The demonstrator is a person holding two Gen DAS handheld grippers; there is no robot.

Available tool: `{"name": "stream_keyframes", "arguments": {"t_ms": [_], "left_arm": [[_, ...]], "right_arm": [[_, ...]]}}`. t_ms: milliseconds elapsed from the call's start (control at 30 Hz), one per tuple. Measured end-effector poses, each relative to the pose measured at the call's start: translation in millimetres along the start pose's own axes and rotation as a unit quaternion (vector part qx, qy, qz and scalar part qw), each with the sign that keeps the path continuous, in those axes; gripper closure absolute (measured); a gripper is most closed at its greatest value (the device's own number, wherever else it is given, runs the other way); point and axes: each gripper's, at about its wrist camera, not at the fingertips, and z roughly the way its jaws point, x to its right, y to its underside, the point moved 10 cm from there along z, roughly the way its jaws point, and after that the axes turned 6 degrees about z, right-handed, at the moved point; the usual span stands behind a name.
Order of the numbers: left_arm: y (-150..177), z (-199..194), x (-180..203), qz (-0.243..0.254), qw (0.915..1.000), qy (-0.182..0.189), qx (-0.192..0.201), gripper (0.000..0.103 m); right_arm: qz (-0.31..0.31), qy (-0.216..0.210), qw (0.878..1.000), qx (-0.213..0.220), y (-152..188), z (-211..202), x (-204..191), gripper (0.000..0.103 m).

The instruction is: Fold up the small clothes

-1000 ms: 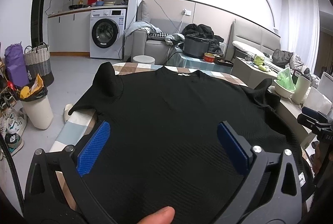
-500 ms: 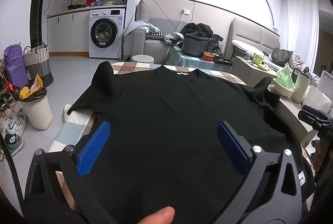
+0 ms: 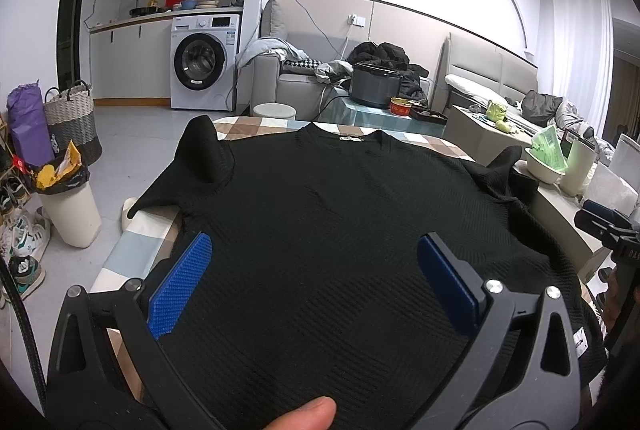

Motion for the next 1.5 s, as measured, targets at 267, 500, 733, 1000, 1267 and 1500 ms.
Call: {"name": "stream_keyframes", "arguments": {"t_ms": [267, 500, 733, 1000, 1267, 1500], "left_arm": [[0.7, 1.2, -0.7, 0.001, 1.0000, 0.001, 0.000, 0.001], [0.5, 2.5, -1.7, 0.000, 1.0000, 0.000, 0.000, 0.001], [1.2, 2.7, -1.8, 0.000, 1.0000, 0.000, -0.001, 0.001], [3.7, 6.7, -5.7, -0.004, 1.0000, 0.002, -0.005, 0.001], [1.4, 14.8, -17.3, -0.020, 0.9998, 0.000, -0.008, 0.001], [-8.0, 22.1, -35.9, -0.024, 0.9996, -0.018, -0.002, 0.001]], "right_arm": [[0.004, 0.001, 1.000, -0.002, 0.5, 0.4, 2.9, 0.000], [0.005, 0.001, 1.000, -0.002, 0.5, 1.0, 3.9, 0.000], [0.012, 0.003, 1.000, -0.005, 2.7, 2.3, 5.0, 0.000], [0.019, 0.012, 1.000, -0.008, 1.5, 3.8, 9.0, 0.000], [0.022, 0.042, 0.999, -0.007, -2.9, 8.7, 22.4, 0.000], [0.084, 0.049, 0.995, -0.013, -11.3, 14.1, 50.9, 0.000]]}}
